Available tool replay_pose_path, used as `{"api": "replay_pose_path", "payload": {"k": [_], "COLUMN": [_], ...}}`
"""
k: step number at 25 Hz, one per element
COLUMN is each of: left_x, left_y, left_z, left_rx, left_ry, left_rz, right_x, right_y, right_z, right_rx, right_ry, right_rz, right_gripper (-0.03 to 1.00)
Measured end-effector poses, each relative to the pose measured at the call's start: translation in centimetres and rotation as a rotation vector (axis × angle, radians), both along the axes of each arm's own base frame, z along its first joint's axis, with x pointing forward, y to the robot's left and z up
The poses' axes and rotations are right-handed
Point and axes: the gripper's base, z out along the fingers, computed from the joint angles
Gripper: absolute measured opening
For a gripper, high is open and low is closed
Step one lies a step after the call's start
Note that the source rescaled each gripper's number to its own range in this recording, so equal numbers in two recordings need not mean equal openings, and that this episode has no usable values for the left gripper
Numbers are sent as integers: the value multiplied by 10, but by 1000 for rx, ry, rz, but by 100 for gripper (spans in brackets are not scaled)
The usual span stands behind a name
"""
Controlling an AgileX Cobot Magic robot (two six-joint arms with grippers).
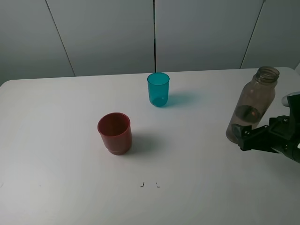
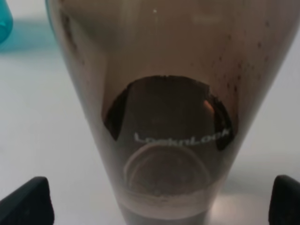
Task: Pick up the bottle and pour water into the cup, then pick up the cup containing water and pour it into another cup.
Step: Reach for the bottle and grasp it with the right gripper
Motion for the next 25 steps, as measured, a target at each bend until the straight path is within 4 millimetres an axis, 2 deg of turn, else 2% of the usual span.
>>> {"api": "replay_pose_path", "payload": {"k": [7, 20, 25], "left_x": [0, 0, 0], "left_y": [0, 0, 0], "left_z": [0, 0, 0], "left_rx": [0, 0, 0], "left_ry": [0, 0, 0], "left_rz": [0, 0, 0], "right_x": [3, 6, 17], "right_y": [0, 1, 3], "right_z": [-6, -2, 1], "right_rx": [2, 20, 29], "right_ry": [-18, -70, -98], "right_rz": [0, -10, -11], "right_gripper": [100, 100, 100]}}
